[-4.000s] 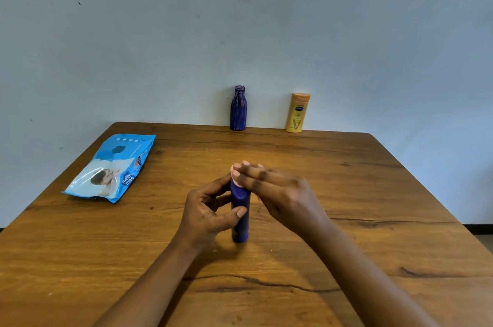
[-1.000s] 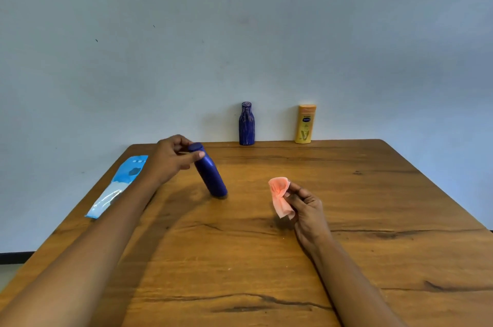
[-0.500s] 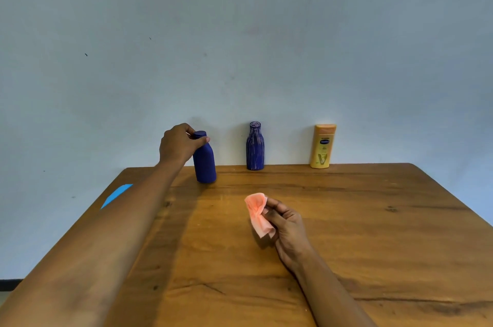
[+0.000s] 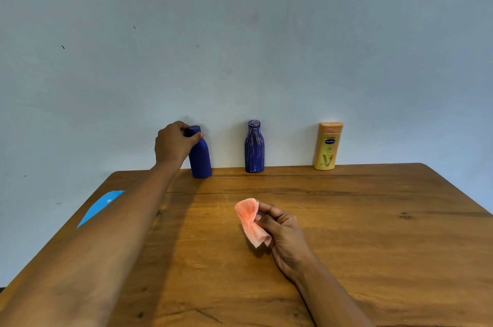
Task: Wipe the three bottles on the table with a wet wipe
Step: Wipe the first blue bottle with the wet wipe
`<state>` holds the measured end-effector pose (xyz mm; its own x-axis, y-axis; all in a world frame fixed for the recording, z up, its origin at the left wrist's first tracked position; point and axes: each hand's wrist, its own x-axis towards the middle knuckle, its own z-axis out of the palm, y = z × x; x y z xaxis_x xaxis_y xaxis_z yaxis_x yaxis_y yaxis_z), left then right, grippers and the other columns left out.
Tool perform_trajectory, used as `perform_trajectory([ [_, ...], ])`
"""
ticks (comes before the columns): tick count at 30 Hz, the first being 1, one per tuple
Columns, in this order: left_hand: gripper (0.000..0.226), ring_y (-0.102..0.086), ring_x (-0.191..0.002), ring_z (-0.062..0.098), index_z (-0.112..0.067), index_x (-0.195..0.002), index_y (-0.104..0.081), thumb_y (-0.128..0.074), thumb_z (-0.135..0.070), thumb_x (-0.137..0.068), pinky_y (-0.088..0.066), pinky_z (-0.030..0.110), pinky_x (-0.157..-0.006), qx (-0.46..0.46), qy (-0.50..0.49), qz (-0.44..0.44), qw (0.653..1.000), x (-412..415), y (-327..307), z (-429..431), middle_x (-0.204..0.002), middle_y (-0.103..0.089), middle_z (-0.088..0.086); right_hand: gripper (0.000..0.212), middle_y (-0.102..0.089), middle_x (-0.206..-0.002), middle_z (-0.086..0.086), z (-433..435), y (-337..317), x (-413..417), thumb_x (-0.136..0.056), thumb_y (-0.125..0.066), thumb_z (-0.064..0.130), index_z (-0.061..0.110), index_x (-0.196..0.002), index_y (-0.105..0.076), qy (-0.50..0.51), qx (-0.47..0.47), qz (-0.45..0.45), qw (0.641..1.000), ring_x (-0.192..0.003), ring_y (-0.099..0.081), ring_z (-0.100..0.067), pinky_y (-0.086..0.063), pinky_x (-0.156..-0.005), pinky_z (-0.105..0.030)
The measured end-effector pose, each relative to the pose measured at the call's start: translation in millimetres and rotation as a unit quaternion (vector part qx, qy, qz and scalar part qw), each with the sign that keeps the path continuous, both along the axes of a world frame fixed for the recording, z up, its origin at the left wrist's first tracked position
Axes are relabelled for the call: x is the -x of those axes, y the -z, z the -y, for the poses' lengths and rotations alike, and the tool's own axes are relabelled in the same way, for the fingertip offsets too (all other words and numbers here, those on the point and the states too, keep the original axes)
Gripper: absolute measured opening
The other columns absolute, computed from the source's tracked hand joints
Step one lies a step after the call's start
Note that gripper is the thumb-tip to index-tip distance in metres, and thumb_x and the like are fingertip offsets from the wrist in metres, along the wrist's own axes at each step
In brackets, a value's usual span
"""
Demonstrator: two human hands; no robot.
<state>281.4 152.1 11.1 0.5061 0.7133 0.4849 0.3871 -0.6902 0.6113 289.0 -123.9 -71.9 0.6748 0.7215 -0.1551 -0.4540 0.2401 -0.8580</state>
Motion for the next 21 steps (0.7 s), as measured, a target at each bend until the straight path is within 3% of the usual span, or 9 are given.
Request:
perform_trajectory([
  [3,0.033,-0.061,-0.087,0.024,-0.011,-0.108,-0.064,-0.071,-0.026,-0.079,-0.045,0.03,-0.067,0.015,-0.001,-0.007,1.0,-1.6,1.2,3.1,-0.101,-0.069,0.008,0.026,-0.069,-0.107,-0.005,0.5,-0.7,0.3,-0.086,-0.056,0.0,0.018,-0.093,-0.073,-0.002,-0.004,-0.003,1.0,-0.11,-0.057,-0.027,-0.049,-0.094,-0.046],
  [7,0.033,-0.057,-0.085,0.023,-0.013,-0.109,-0.062,-0.067,-0.031,-0.082,-0.042,0.032,-0.066,0.023,-0.019,-0.062,0.998,-4.4,-7.4,-2.0,-0.103,-0.065,0.008,0.026,-0.07,-0.106,-0.005,0.5,-0.6,0.2,-0.086,-0.055,0.0,0.018,-0.094,-0.072,-0.006,-0.004,0.003,1.0,-0.11,-0.057,-0.027,-0.048,-0.095,-0.046],
  [11,0.04,-0.059,-0.096,0.027,-0.014,-0.115,-0.059,-0.067,-0.036,-0.084,-0.044,0.034,-0.069,-0.004,-0.014,-0.114,0.993,-5.8,-11.9,-7.4,-0.112,-0.061,0.009,0.026,-0.067,-0.112,-0.007,-0.6,2.1,-1.1,-0.088,-0.055,0.0,0.017,-0.098,-0.071,-0.013,0.0,0.005,1.0,-0.112,-0.057,-0.027,-0.048,-0.095,-0.044],
  [16,0.036,-0.059,-0.1,0.026,-0.019,-0.119,-0.057,-0.065,-0.029,-0.085,-0.046,0.034,-0.074,-0.008,0.008,-0.096,0.995,-5.2,-13.0,-6.6,-0.113,-0.063,0.004,0.026,-0.067,-0.114,-0.007,-1.8,4.7,-2.5,-0.088,-0.055,0.001,0.016,-0.102,-0.07,-0.014,0.004,0.002,1.0,-0.111,-0.058,-0.027,-0.048,-0.095,-0.045],
  [21,0.03,-0.057,-0.091,0.021,-0.028,-0.114,-0.059,-0.062,-0.022,-0.085,-0.048,0.034,-0.076,-0.052,0.052,-0.124,0.99,2.8,-18.9,-14.2,-0.109,-0.064,-0.001,0.027,-0.066,-0.115,-0.008,-2.3,5.9,-3.4,-0.086,-0.056,0.001,0.014,-0.105,-0.07,-0.02,-0.004,0.002,1.0,-0.113,-0.057,-0.027,-0.05,-0.091,-0.04],
])
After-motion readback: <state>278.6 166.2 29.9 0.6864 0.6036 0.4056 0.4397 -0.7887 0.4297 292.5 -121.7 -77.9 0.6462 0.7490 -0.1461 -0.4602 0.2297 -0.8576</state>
